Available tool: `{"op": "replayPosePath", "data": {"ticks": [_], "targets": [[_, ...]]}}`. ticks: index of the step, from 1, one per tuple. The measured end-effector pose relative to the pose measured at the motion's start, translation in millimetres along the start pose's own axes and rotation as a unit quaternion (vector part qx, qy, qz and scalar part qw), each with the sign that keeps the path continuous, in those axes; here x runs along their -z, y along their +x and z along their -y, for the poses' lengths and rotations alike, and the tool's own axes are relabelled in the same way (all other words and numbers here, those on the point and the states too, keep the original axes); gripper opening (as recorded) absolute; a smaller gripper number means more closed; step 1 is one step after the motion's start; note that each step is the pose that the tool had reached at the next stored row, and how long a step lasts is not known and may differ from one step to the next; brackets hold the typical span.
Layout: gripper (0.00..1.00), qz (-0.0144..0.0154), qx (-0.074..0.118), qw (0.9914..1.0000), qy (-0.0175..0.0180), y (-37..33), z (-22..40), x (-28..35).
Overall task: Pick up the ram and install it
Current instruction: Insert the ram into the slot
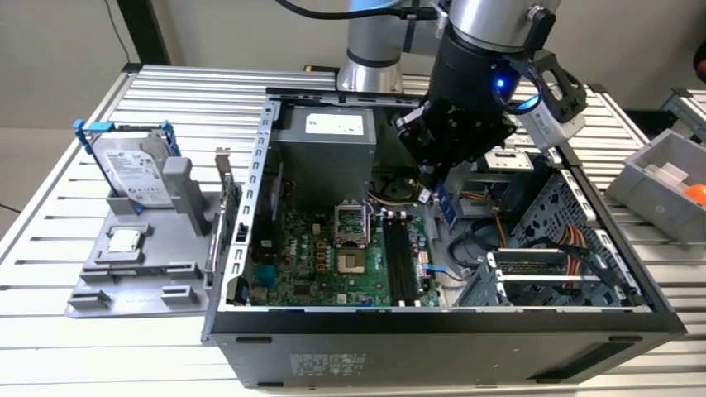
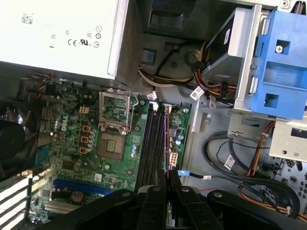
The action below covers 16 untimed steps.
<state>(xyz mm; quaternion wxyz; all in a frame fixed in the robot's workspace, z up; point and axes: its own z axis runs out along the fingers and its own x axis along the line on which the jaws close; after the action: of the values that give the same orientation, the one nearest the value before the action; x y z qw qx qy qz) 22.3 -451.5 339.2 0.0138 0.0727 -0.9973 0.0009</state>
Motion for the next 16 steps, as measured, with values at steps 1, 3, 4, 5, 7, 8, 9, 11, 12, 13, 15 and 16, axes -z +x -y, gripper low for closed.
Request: {"op": "replayPosePath", "data": {"ticks": [1, 3, 4, 5, 7, 8, 9, 11, 12, 13, 15, 16], "targets": [[0.0, 0.0, 0.0, 1.0, 0.0004, 0.0, 0.0, -0.4], [0.0, -0.0002, 0.0, 1.0, 0.0012, 0.0, 0.0, -1.3], [0.0, -0.0003, 0.0, 1.0, 0.0017, 0.0, 0.0, -1.6], [0.0, -0.0003, -0.001, 1.0, 0.002, -0.1, -0.1, -2.1], [0.0, -0.0004, -0.001, 1.0, 0.0029, -0.1, -0.1, -2.8], [0.0, -0.0005, -0.001, 0.99999, 0.0033, -0.1, -0.1, -3.3], [0.0, -0.0006, -0.001, 0.99999, 0.0038, -0.1, -0.1, -3.7], [0.0, -0.0007, -0.001, 0.99999, 0.0046, -0.1, -0.1, -4.5], [0.0, -0.0007, -0.001, 0.99999, 0.005, -0.1, -0.1, -4.9], [0.0, -0.0008, -0.001, 0.99998, 0.0054, -0.1, -0.1, -5.3], [0.0, -0.0009, -0.002, 0.99998, 0.0062, -0.2, -0.1, -6.1], [0.0, -0.0009, -0.002, 0.99998, 0.0066, -0.2, -0.2, -6.6]]}}
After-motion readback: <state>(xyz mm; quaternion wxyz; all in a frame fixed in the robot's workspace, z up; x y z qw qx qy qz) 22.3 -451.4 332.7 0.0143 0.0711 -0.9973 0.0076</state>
